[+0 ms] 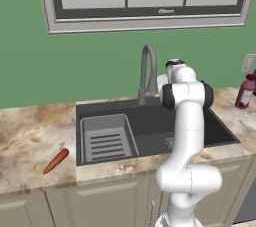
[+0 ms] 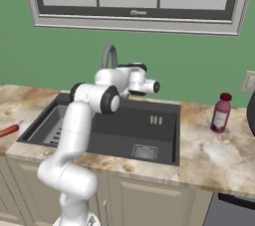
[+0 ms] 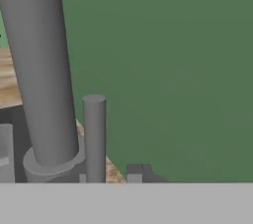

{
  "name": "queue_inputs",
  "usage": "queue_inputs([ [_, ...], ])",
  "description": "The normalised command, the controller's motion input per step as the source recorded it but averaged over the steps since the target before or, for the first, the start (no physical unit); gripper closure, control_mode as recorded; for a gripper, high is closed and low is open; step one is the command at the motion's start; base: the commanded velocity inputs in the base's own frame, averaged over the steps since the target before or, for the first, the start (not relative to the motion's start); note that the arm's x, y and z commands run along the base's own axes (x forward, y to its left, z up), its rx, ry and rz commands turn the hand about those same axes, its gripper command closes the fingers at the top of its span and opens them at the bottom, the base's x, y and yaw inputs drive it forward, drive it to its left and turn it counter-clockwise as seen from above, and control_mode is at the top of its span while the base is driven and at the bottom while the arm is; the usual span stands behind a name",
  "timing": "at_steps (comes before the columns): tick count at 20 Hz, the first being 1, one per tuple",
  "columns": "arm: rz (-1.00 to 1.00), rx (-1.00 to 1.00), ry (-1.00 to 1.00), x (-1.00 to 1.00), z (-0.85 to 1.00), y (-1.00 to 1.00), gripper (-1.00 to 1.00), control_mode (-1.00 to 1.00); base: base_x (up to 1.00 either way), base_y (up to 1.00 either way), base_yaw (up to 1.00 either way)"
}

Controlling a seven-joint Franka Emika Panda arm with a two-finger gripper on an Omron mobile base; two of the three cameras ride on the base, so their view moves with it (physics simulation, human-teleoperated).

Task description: Turn on the sink faucet. Then move the carrot from the counter to the sink. Turn off the sink. Move the vegetable from the sink to the pot next to the stove. Finally move the pot to the rear right burner.

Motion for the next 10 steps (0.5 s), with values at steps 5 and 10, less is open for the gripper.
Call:
queue_inputs([
  [5,0.00,0.03,0.14,0.35,-0.43,-0.79,1.00,-1.00,0.00,0.00,0.00],
  [10,0.00,0.09,0.08,0.27,-0.62,-0.95,1.00,-1.00,0.00,0.00,0.00],
])
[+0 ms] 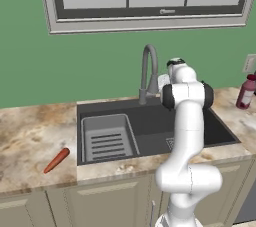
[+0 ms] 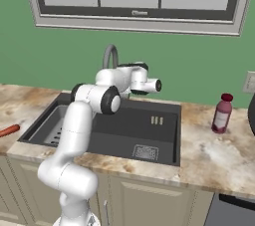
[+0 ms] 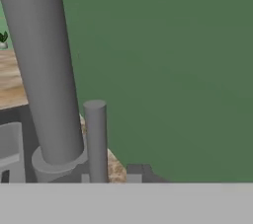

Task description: Turn on the sink faucet. Then move the carrot from the counter to the sink. Turn off the sink. Move the vegetable from the sink to the pot next to the stove. Finally move the pot to the rear right burner.

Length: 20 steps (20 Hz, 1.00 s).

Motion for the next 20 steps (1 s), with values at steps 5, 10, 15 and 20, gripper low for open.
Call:
queue_inputs([
  [5,0.00,0.14,0.04,0.23,-0.73,-1.00,1.00,-1.00,0.00,0.00,0.00],
  [10,0.00,0.15,0.04,0.21,-0.75,-1.00,1.00,-1.00,0.00,0.00,0.00],
  [15,0.00,0.12,0.09,0.21,-0.77,-1.00,1.00,-1.00,0.00,0.00,0.00],
  [20,-0.01,0.09,0.13,0.15,-0.52,-0.73,1.00,-1.00,0.00,0.00,0.00],
])
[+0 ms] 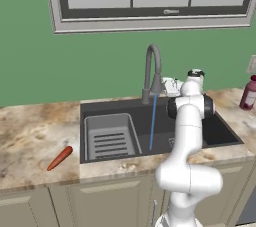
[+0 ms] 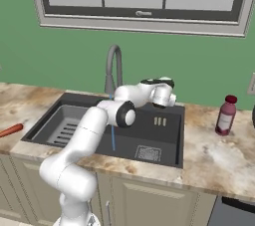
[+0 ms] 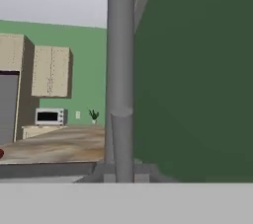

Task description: Turn on the sink faucet. Then move the carrot from the counter to the sink. Turn off the sink. Move the vegetable from the sink to the pot next to the stove. Finally move the pot to the rear right burner.

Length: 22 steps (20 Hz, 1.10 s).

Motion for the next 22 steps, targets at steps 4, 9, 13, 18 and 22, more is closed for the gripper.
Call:
queue_inputs([
  [4,-0.02,0.03,0.11,0.02,-0.20,-0.28,-1.00,-1.00,0.00,0.00,0.00],
  [9,-0.02,0.00,0.05,0.00,-0.04,-0.09,-1.00,-1.00,0.00,0.00,0.00],
  [13,-0.07,0.00,0.00,-0.05,0.12,-0.02,-1.00,-1.00,0.00,0.00,0.00],
  [18,-0.13,0.00,0.00,-0.33,0.12,0.00,-1.00,-1.00,0.00,0.00,0.00],
  [22,-0.19,-0.01,-0.03,-0.56,0.42,0.02,-1.00,-1.00,0.00,0.00,0.00],
])
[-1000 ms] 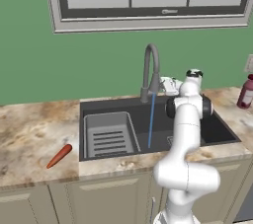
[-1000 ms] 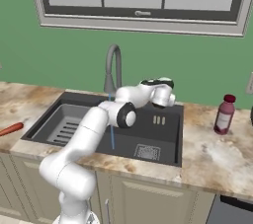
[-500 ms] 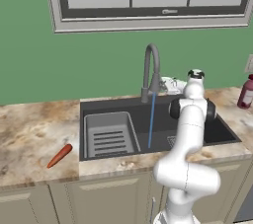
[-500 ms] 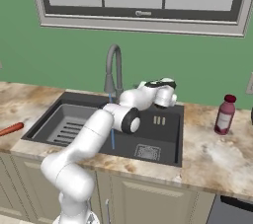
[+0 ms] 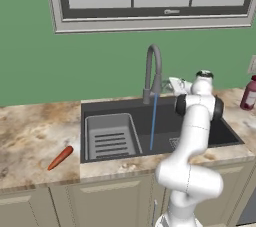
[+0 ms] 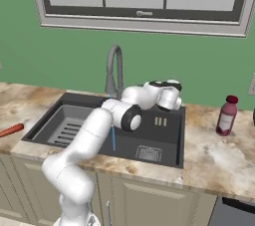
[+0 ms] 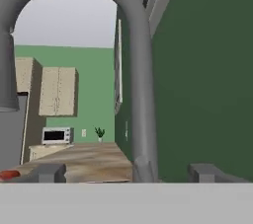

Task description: Turn on the sink faucet. Then move the carrot from the counter to the sink. Turn off the sink. Move the vegetable from the sink to the pot next to the stove. Finally move the pot to the rear right burner.

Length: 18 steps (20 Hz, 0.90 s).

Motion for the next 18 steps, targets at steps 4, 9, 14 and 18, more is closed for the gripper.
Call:
queue_inputs([
  [4,-0.20,-0.05,-0.06,-0.59,0.64,0.06,-1.00,-1.00,0.00,0.00,0.00],
  [9,-0.19,-0.07,-0.06,-0.66,0.63,0.08,-1.00,-1.00,0.00,0.00,0.00],
  [14,-0.15,-0.06,-0.09,-0.79,0.70,0.03,-1.00,-1.00,0.00,0.00,0.00],
  [18,-0.12,-0.08,-0.09,-0.85,0.75,0.00,-1.00,-1.00,0.00,0.00,0.00],
])
